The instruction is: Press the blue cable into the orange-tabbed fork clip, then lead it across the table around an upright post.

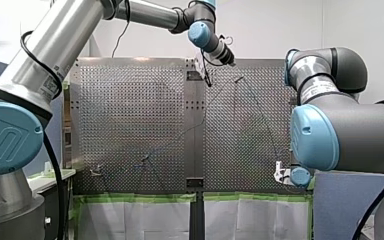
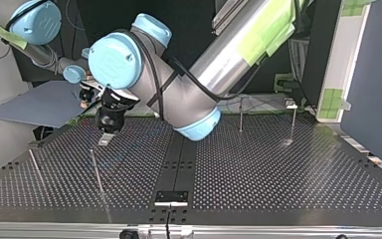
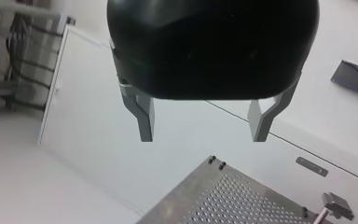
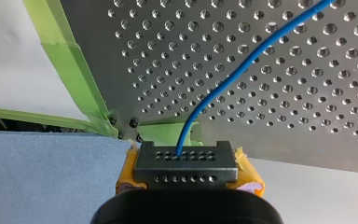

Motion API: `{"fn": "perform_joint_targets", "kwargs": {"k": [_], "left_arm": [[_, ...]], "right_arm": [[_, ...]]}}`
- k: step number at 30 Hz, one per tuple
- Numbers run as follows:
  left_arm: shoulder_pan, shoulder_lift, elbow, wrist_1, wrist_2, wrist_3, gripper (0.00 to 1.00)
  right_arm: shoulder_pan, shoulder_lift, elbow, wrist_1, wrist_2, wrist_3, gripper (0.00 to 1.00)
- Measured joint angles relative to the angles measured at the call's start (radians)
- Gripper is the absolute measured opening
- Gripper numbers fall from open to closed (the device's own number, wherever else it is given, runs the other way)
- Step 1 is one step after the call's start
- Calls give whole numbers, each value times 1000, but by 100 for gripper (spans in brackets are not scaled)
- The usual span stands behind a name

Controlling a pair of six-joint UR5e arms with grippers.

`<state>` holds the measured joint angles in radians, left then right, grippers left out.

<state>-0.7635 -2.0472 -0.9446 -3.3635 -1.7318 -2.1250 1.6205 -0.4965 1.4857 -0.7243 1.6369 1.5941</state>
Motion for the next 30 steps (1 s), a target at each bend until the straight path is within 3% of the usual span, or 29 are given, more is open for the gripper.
{"fn": "perform_joint_targets", "kwargs": {"k": [5,16,30], "left_arm": [[-2,-30,32,4,-10,50,100],[-22,-129,125,-67,-89,162,100],[-48,-136,130,-54,-103,293,100]], "right_arm": [[0,0,0,-1,0,0,0],[0,0,0,0,0,0,0],[-1,0,-1,-1,0,0,0]]}}
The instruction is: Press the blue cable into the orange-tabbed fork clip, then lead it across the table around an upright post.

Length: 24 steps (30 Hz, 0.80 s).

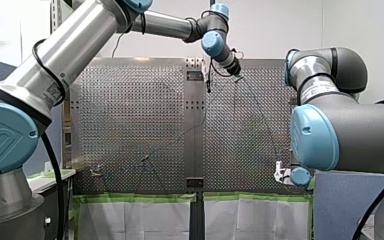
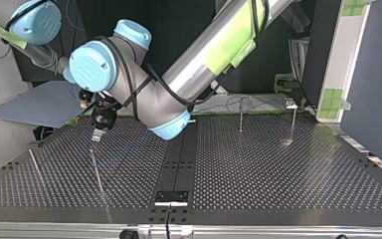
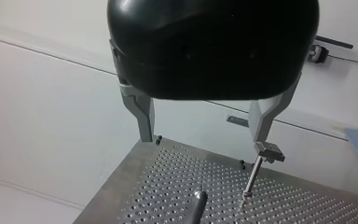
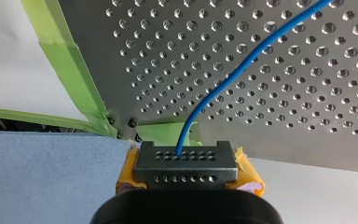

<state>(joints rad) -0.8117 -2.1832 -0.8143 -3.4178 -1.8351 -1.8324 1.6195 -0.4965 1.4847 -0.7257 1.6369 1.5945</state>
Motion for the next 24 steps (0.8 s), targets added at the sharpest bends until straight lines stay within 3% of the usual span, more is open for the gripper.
{"fn": "perform_joint_targets", "kwargs": {"k": [16,24], "left_arm": [[-8,0,4,21,-78,169,100],[-8,0,20,25,-92,244,100]], "right_arm": [[0,0,-1,-1,0,1,0],[0,0,-2,-1,0,2,0]]}}
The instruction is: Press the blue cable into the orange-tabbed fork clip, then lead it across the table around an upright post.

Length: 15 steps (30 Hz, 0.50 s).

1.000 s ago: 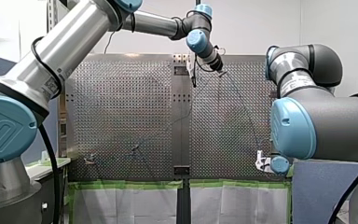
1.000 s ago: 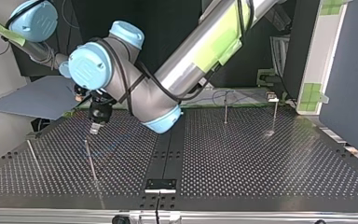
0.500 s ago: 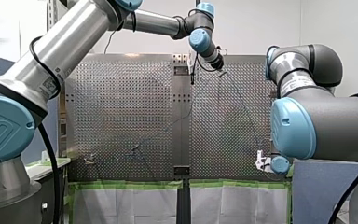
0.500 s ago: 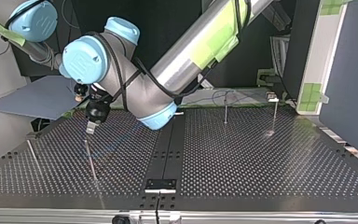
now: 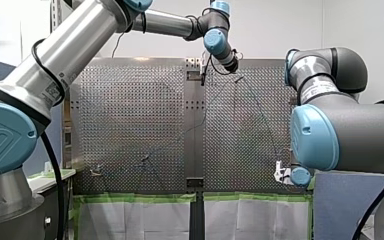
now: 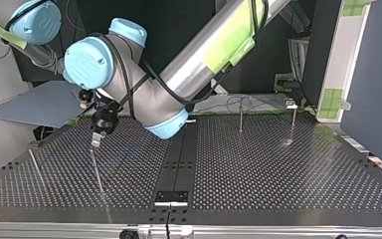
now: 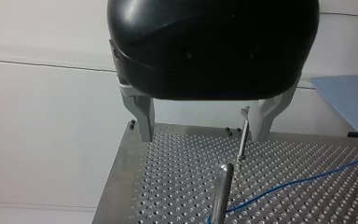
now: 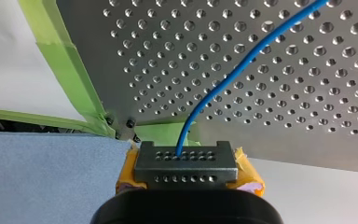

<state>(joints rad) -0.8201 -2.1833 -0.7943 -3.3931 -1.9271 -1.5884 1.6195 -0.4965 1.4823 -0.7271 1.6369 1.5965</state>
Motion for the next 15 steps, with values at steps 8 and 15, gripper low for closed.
{"fn": "perform_joint_targets", "kwargs": {"k": [8,15], "left_arm": [[-2,0,3,0,-2,76,100],[-2,0,3,-2,-2,61,100]], "right_arm": [[0,0,-1,2,0,2,0],[0,0,-1,3,0,2,0]]}}
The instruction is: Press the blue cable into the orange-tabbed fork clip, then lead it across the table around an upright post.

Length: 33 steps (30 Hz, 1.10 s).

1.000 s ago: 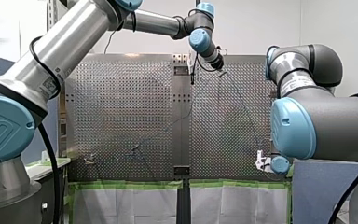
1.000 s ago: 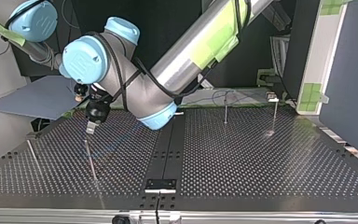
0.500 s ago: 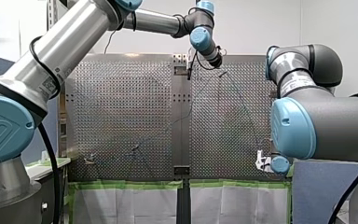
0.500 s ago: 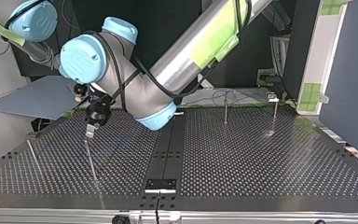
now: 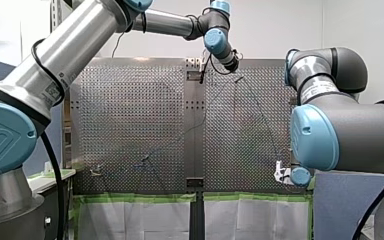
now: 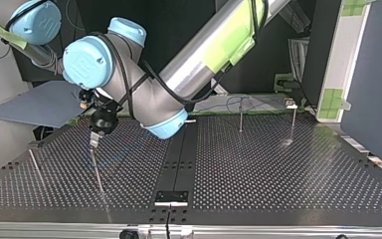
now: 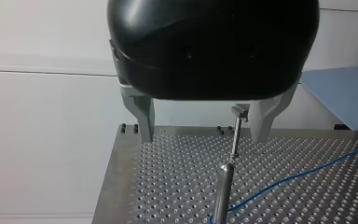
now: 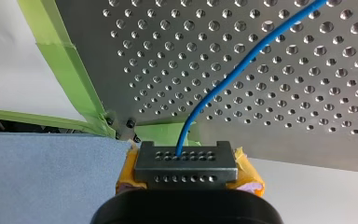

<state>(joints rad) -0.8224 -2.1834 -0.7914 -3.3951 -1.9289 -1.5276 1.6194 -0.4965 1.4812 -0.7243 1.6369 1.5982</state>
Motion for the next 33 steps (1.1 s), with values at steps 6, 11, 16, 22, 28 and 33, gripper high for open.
{"fn": "perform_joint_targets", "kwargs": {"k": [6,11,16,22,28,33], "left_arm": [[-1,0,0,-10,-36,-25,100],[-3,0,0,-12,-67,-41,100],[-7,0,0,-13,-84,-60,100],[-11,0,0,-13,-107,-75,100],[-12,0,0,-15,-113,-87,100],[-12,0,-1,-14,-124,-111,100]], "right_arm": [[0,0,0,0,0,-2,0],[0,0,0,0,0,-3,0],[0,0,0,0,0,-3,0],[0,0,0,1,0,-3,0],[1,0,0,1,0,-3,0],[3,0,0,1,0,-4,0]]}}
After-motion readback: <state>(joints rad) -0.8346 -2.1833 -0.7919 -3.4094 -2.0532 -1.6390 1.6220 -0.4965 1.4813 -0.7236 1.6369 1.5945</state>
